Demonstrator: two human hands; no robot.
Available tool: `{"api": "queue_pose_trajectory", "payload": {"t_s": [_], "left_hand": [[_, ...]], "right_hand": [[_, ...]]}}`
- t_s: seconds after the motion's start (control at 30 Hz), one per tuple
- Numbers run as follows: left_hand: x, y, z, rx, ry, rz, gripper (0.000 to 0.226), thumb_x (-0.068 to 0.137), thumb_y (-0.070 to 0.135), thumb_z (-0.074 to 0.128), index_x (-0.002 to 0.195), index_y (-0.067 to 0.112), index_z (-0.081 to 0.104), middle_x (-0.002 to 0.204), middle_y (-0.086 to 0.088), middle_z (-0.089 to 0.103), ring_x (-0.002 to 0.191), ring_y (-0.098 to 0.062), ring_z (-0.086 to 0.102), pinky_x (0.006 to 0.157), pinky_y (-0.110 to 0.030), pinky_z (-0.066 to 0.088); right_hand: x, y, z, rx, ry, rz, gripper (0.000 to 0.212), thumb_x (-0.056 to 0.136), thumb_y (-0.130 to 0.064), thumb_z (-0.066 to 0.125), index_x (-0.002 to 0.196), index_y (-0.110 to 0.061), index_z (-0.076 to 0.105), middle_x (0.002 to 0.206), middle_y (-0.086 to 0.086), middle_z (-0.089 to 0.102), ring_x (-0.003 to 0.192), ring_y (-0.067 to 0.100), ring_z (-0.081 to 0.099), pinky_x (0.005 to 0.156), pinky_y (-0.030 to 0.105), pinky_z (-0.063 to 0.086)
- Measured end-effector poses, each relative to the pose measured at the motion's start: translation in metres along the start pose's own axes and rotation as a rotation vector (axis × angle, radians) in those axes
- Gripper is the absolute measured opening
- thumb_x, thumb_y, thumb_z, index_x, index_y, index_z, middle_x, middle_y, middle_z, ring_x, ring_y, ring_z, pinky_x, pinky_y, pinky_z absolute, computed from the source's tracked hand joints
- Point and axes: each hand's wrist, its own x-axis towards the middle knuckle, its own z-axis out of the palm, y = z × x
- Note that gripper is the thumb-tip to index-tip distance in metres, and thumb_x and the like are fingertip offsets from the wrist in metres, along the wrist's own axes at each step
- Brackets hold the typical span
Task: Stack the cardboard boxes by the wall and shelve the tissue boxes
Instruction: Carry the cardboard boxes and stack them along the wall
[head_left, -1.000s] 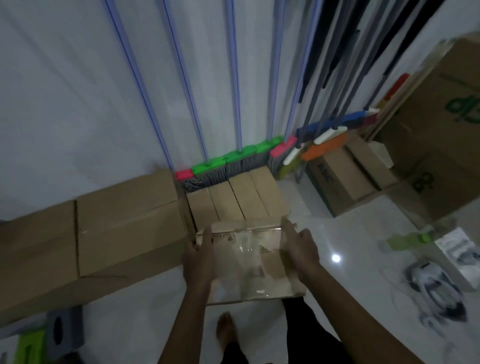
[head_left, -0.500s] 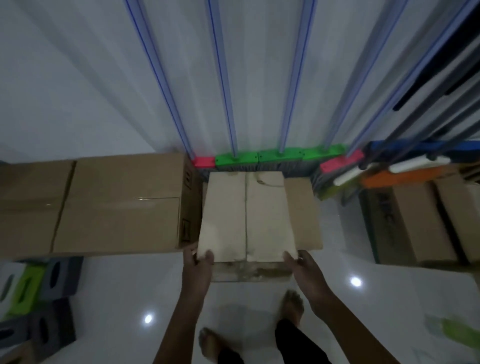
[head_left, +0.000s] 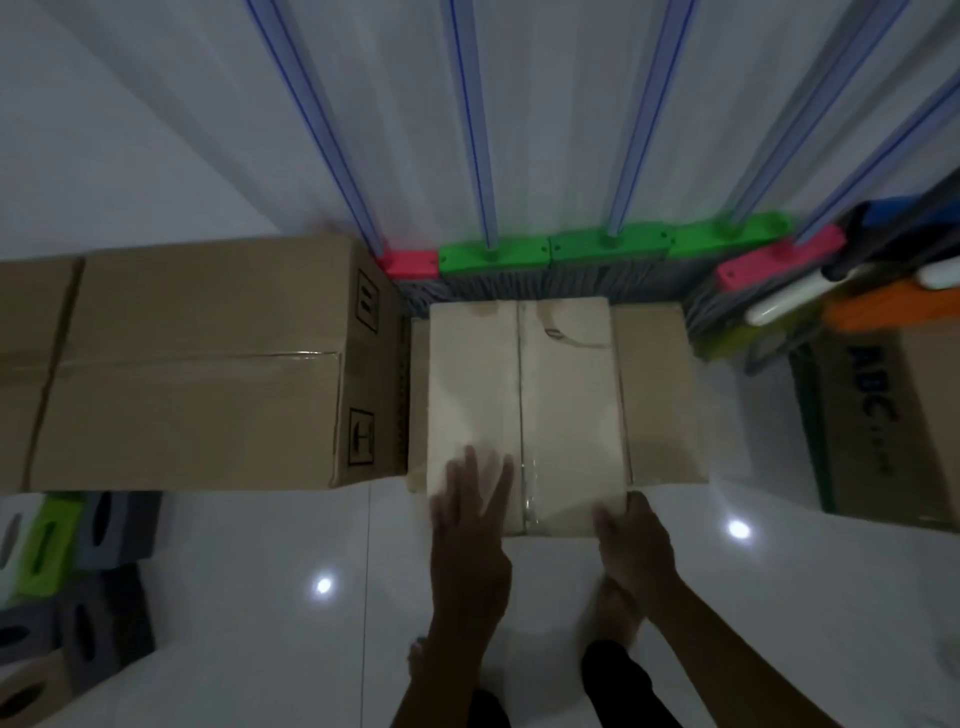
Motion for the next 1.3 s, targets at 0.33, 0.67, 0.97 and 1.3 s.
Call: {"api": "queue_pose_trajectory", "payload": {"t_s": [0.33, 0.67, 0.97, 1.3], "left_hand": [[0.031, -0.029, -0.004, 0.098, -0.007, -0.017, 0.077, 0.098, 0.071, 0.028, 0.160, 0.044, -0.010, 0.168, 0.002, -0.025, 0.154, -0.032, -0.023, 0.122, -0.060, 0.000], [0.064, -0.062, -0.024, 0.151, -0.077, 0.010, 0.080, 0.096, 0.072, 0.027, 0.158, 0.044, -0.014, 0.166, 0.000, -0.029, 0.151, -0.035, -0.027, 0.120, -0.063, 0.001], [0.036, -0.062, -0.022, 0.131, -0.012, 0.036, 0.084, 0.092, 0.079, 0.026, 0.161, 0.040, -0.004, 0.170, 0.000, -0.016, 0.155, -0.033, -0.017, 0.120, -0.060, 0.010], [0.028, -0.058, -0.024, 0.166, 0.005, -0.005, 0.090, 0.091, 0.081, 0.033, 0.162, 0.038, -0.002, 0.171, -0.004, -0.012, 0.156, -0.037, -0.003, 0.120, -0.062, 0.014]], "right_hand": [[0.023, -0.045, -0.001, -0.074, -0.101, -0.340, 0.049, 0.099, -0.022, 0.059, 0.143, -0.007, 0.045, 0.133, 0.013, 0.061, 0.123, 0.030, 0.056, 0.084, 0.020, 0.033], [0.034, -0.074, 0.026, -0.046, -0.078, -0.277, 0.040, 0.100, -0.024, 0.057, 0.133, -0.004, 0.049, 0.127, 0.015, 0.062, 0.118, 0.032, 0.057, 0.079, 0.022, 0.032], [0.010, -0.057, 0.038, -0.016, -0.067, -0.222, 0.039, 0.100, -0.026, 0.057, 0.133, -0.006, 0.050, 0.126, 0.013, 0.064, 0.118, 0.032, 0.059, 0.084, 0.026, 0.038], [0.004, -0.054, 0.032, -0.032, -0.112, -0.219, 0.052, 0.100, -0.029, 0.055, 0.146, -0.011, 0.042, 0.140, 0.011, 0.056, 0.129, 0.032, 0.053, 0.097, 0.028, 0.039]]}}
